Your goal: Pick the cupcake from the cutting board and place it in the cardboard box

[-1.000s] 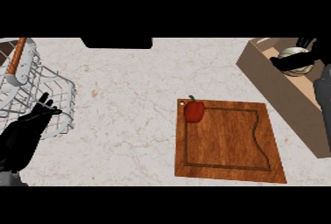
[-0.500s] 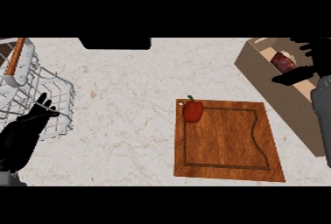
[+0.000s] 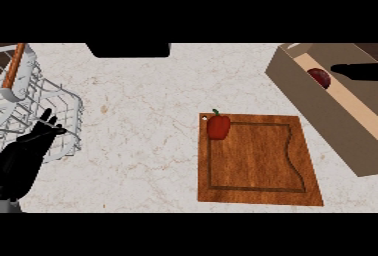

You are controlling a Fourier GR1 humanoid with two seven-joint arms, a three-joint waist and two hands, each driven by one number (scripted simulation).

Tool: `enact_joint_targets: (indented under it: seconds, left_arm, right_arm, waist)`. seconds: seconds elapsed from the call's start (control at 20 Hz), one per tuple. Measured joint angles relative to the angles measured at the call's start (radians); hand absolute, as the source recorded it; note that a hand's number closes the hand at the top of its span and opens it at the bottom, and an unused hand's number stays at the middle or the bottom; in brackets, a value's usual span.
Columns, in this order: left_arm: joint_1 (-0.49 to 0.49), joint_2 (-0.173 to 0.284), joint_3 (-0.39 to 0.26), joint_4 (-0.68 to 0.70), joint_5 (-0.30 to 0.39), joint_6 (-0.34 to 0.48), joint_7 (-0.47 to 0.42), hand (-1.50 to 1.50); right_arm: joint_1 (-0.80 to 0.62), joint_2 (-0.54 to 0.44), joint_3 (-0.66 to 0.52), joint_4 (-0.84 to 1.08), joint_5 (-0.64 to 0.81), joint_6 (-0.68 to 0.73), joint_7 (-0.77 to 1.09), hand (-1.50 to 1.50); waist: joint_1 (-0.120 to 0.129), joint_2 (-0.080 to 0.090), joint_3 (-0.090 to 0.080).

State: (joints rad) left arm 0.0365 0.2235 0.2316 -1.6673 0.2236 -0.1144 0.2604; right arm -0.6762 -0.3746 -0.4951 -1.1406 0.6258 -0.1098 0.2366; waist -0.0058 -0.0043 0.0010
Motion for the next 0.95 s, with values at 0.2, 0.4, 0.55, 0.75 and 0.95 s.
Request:
enact_joint_targets:
  seconds: [0.2,0.4,0.55,0.75,0.95]
  left_arm:
    - [-0.004,0.004,0.004,0.001,0.006,-0.009,0.015,0.0]
    - [0.007,-0.007,-0.001,-0.015,0.0,-0.008,0.016,0.0]
    - [0.001,-0.011,0.001,-0.017,-0.006,0.002,0.031,0.0]
    - [-0.006,-0.011,0.005,-0.013,-0.01,0.001,0.039,0.0]
    - [-0.008,-0.013,0.006,-0.016,-0.008,-0.007,0.051,0.0]
  right_arm:
    - [0.053,-0.036,-0.08,-0.05,-0.102,0.023,-0.02,-1.5]
    - [0.134,-0.08,-0.157,-0.111,-0.207,0.074,-0.032,-1.5]
    - [0.173,-0.123,-0.2,-0.113,-0.282,0.121,-0.051,-1.5]
    - [0.236,-0.187,-0.246,-0.091,-0.367,0.204,-0.107,-1.5]
    - [0.292,-0.227,-0.265,-0.088,-0.418,0.25,-0.145,-1.5]
  waist:
    - [0.0,0.0,-0.001]
    - [-0.001,0.0,-0.001]
    - [0.002,0.001,-0.002]
    - [0.005,0.001,-0.001]
    - [0.007,0.001,-0.002]
